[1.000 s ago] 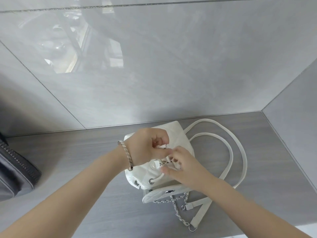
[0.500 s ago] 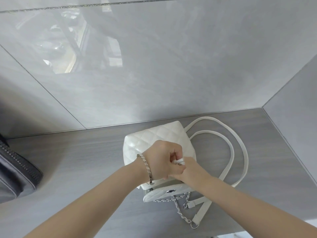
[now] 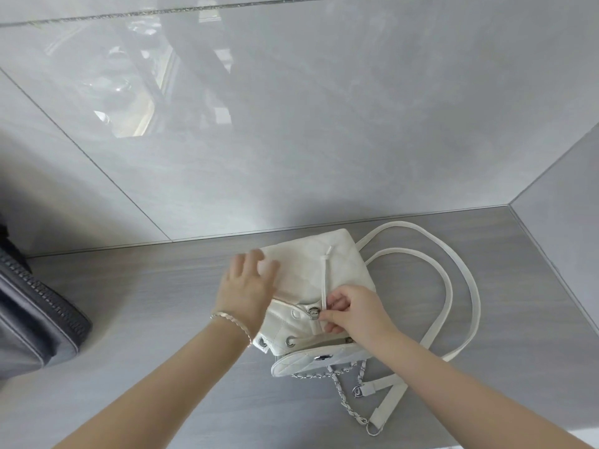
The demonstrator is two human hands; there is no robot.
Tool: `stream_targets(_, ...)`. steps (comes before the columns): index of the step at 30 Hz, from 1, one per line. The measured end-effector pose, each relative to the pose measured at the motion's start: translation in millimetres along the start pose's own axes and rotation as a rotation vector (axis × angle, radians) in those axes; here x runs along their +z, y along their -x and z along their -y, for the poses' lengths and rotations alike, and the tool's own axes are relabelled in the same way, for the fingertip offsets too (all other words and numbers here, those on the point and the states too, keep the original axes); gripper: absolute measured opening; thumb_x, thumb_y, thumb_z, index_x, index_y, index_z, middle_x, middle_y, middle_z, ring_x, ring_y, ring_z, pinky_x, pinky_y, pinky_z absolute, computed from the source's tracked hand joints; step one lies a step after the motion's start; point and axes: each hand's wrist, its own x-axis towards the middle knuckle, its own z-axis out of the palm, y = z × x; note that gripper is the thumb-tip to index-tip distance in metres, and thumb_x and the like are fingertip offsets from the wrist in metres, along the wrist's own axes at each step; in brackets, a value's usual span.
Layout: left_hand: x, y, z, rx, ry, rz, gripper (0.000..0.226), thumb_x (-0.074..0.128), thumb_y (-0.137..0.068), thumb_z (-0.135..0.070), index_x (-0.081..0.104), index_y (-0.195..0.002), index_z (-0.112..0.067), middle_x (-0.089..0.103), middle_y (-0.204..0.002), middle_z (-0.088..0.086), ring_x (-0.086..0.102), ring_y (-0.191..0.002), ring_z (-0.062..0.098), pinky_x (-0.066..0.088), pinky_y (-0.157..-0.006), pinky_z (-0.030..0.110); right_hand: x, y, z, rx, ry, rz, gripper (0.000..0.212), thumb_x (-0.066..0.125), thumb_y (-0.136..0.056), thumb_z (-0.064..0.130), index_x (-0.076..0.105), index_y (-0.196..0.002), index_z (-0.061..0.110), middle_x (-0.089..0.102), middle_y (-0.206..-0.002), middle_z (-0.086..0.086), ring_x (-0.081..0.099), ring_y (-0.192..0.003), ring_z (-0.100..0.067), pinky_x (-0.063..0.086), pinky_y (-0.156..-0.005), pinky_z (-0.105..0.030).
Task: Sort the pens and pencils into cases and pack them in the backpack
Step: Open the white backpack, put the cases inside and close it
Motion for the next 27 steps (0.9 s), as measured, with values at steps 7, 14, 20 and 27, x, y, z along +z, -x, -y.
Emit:
stream_targets(7,9.6,-0.7,-25.5,0.114,0.673,0.428,0.021,0.068,-0.083,-0.015,0.066,-0.101,-0.006,0.054,-0.084,-0.008,0.05,-0.068,0.002,0.041,-0.069,0.007,-4.8,22.9,9.6,-0.131,0.107,0.003,0.014,0.071,-0.075,0.036,0.061,-0.081,0.027,0.065,-0.087,0.005,0.062,-0.078,-0.013,0.049,-0.072,-0.022)
stream_targets(14,1.1,-12.8,-22.8,-0.083,0.694,0.59,0.021,0.057,-0.09,-0.031,0.071,-0.099,-0.018,0.056,-0.071,-0.015,0.053,-0.072,0.005,0.04,-0.073,0.013,-7.9,38.4,2.8,-0.42,0.838,0.143,0.041,0.041,-0.077,0.058,0.049,-0.066,0.019,0.034,-0.06,0.013,0.036,-0.069,-0.005,0.026,-0.054,-0.015)
stream_targets(20,-0.9,-11.5,-15.3,-0.154,0.833,0.656,0.048,0.045,-0.079,-0.061,0.068,-0.08,-0.019,0.063,-0.074,0.002,0.056,-0.074,0.019,0.046,-0.079,0.03,-13.3,15.6,26.4,-0.486,0.712,-0.007,0.032,0.052,-0.075,0.049,0.06,-0.069,0.019,0.039,-0.058,0.011,0.041,-0.071,-0.001,0.031,-0.057,-0.01)
stream_targets(27,6.6,-15.9,-16.9,-0.059,0.677,0.651,0.015,0.061,-0.086,-0.032,0.057,-0.076,-0.021,0.044,-0.062,-0.008,0.043,-0.062,0.008,0.031,-0.058,0.02,-5.4,-12.9,22.2,-0.259,0.463,-0.06,0.008,0.073,-0.072,0.03,0.07,-0.067,0.024,0.049,-0.071,0.006,0.05,-0.067,-0.005,0.034,-0.062,-0.023)
